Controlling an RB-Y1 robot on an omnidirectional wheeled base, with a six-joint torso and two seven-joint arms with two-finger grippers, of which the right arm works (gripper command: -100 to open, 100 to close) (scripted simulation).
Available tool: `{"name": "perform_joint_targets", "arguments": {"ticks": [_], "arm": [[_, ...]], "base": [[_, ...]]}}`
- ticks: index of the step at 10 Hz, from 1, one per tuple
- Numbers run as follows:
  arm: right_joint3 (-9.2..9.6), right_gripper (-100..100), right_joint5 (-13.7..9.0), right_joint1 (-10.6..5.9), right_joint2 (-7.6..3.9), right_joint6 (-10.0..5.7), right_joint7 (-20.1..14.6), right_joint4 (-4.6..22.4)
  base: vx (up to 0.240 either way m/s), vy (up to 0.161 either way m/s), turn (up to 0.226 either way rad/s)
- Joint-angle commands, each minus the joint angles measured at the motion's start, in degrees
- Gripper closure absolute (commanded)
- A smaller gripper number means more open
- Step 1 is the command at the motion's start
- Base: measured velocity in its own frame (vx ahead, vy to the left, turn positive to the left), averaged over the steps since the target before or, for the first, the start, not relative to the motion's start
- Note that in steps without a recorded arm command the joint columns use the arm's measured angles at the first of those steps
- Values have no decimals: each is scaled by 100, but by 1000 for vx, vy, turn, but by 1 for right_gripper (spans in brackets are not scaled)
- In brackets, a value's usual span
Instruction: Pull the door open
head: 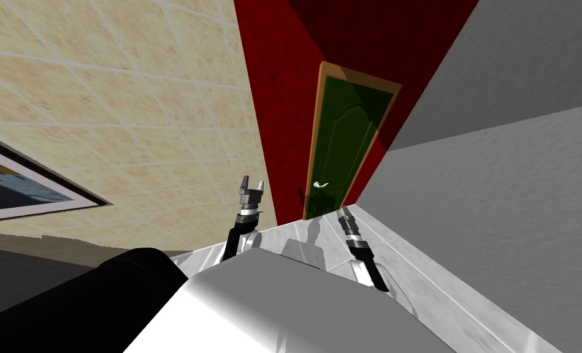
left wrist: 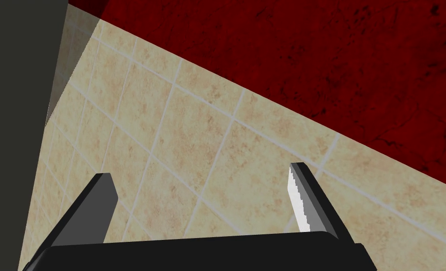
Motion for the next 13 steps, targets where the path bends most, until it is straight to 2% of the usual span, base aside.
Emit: {"name": "perform_joint_targets", "arguments": {"ticks": [1,13], "arm": [[0,-100,32,-83,-64,-65,-80,242],[19,-100,273,-632,-465,-499,-588,1881]], "base": [[98,-27,91],[93,-34,84]]}}
